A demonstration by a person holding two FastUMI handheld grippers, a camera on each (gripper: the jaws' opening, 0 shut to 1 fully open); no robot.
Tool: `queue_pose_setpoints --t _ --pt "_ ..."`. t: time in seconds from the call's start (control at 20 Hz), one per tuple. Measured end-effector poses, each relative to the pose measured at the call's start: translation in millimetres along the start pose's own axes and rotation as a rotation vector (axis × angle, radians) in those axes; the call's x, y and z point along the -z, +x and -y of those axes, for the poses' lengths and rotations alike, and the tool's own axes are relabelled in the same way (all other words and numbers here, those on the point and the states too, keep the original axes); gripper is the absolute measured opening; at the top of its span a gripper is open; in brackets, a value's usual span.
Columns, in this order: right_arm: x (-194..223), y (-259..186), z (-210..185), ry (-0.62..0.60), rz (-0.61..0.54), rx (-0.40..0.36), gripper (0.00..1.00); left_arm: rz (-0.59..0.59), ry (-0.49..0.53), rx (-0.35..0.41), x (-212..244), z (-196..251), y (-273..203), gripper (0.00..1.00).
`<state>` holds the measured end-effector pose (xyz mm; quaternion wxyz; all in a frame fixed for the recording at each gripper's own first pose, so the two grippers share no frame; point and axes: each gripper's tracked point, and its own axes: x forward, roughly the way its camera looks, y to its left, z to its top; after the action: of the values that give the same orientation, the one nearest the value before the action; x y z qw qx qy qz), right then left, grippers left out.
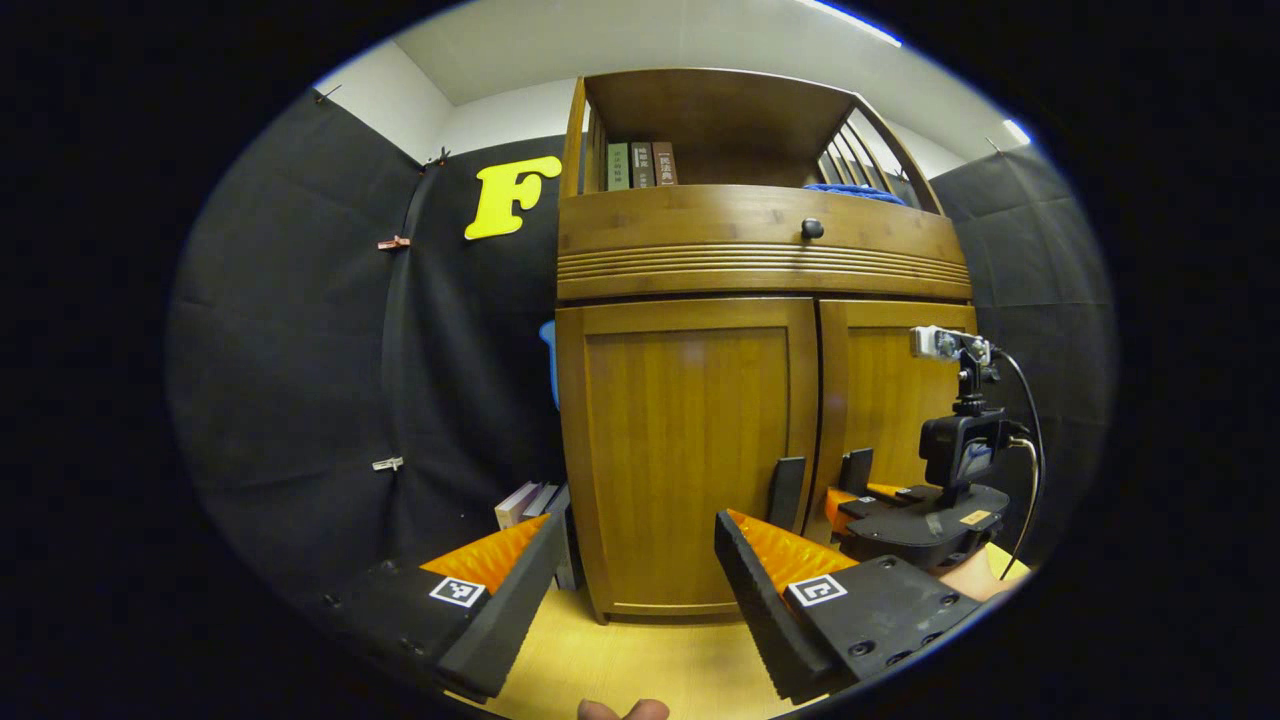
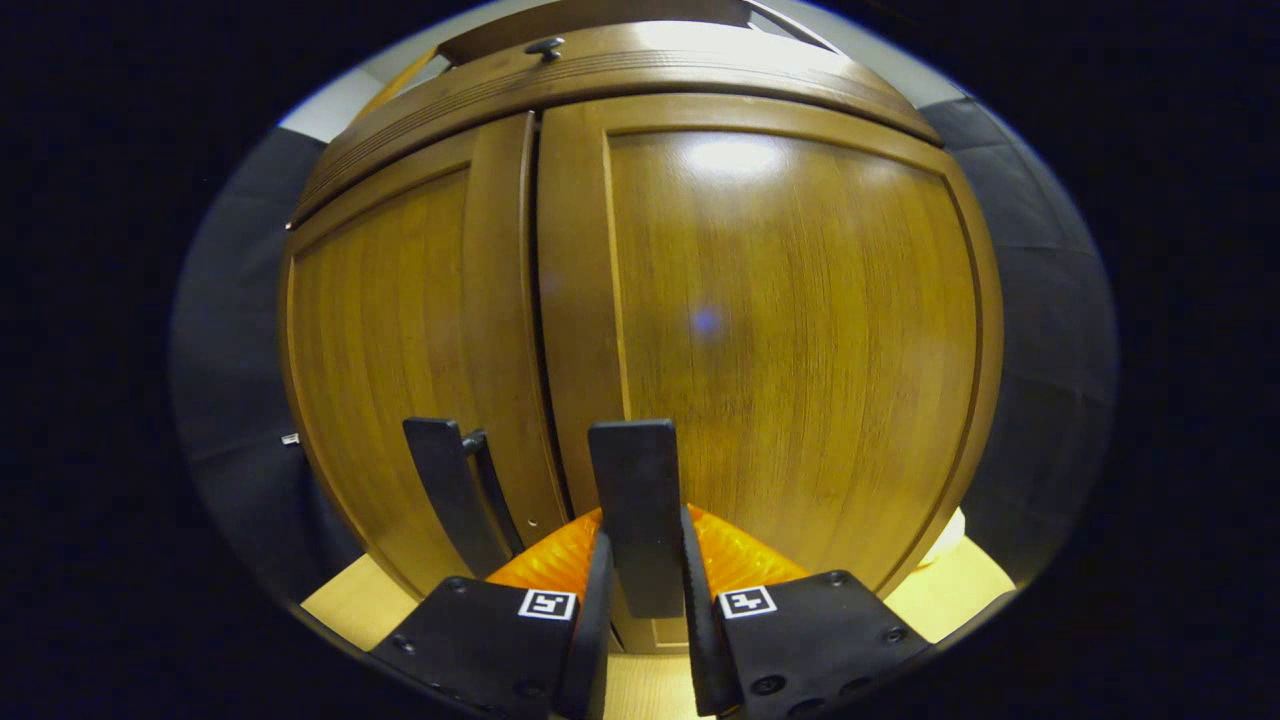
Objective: Open the right door of the double-door shoe cabinet with the right hand, and open the left door with the left hand.
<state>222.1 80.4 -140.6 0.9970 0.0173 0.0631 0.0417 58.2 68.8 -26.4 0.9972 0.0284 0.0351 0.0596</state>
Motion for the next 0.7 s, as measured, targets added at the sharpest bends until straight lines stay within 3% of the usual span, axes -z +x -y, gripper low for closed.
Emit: queue_pose_setpoints --t 0.05,0.1,0.45,0.65,0.7 --pt "0 -3 0 -0.021 0.009 -0.002 0.37 -0.006 -0.005 -0.005 2 -1 0 0.94" --pt "0 0 -2 -0.027 0.003 -0.005 0.3 -0.009 -0.01 -0.007 2 -2 1 0.96" --pt "-7 -18 0 -0.014 -0.02 -0.042 0.3 0.007 -0.017 0.006 -4 4 -7 0.94" --pt "2 -55 10 -0.022 -0.02 -0.056 0.26 0.006 -0.023 0.014 -1 7 -19 0.94" --pt "1 -60 11 -0.022 -0.019 -0.057 0.29 0.007 -0.023 0.015 -2 8 -23 0.94"
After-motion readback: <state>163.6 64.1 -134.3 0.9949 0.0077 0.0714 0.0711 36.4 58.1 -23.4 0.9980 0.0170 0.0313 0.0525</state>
